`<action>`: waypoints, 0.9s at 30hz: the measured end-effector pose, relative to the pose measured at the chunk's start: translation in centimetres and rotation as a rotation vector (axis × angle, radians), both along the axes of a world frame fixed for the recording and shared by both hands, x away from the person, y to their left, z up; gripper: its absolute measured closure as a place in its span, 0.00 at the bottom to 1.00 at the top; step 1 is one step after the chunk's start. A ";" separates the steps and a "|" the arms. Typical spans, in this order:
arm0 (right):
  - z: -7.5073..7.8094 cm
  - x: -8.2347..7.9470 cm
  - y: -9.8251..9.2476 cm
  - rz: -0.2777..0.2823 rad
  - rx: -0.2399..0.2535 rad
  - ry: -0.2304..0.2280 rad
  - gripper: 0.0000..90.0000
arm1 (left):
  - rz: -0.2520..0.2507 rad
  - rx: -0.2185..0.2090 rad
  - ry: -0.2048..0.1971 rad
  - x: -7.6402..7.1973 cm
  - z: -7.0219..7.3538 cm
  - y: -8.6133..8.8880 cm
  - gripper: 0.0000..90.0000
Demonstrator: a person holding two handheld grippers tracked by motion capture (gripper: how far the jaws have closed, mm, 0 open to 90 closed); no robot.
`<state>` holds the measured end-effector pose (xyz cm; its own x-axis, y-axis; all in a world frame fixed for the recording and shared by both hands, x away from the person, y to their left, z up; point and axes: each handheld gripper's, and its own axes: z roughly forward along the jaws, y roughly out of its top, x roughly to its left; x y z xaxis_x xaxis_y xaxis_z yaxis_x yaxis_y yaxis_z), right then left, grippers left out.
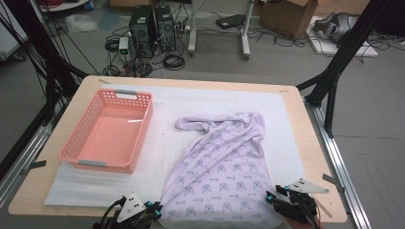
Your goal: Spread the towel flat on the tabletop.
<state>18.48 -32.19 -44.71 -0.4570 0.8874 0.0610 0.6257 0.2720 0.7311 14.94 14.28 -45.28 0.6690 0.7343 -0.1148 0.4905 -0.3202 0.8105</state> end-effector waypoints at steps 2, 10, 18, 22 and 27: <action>0.1 0.0 0.5 0.021 -0.029 -0.016 0.74 | 0.018 -0.022 -0.005 0.5 -0.1 -0.1 0.71; 0.6 -2.2 -1.5 0.035 -0.041 0.023 0.95 | 0.070 -0.094 -0.018 2.9 0.5 -0.5 0.55; 0.6 -5.8 -4.7 0.032 -0.013 0.031 0.90 | 0.080 -0.104 0.007 5.1 0.1 -2.5 0.53; 1.0 -5.4 -4.4 0.013 0.016 -0.003 0.79 | 0.051 -0.044 0.009 5.7 -0.4 -4.4 0.55; 1.1 -4.7 -4.2 0.000 0.026 -0.019 0.77 | 0.063 0.010 -0.030 5.1 -0.3 -3.9 0.97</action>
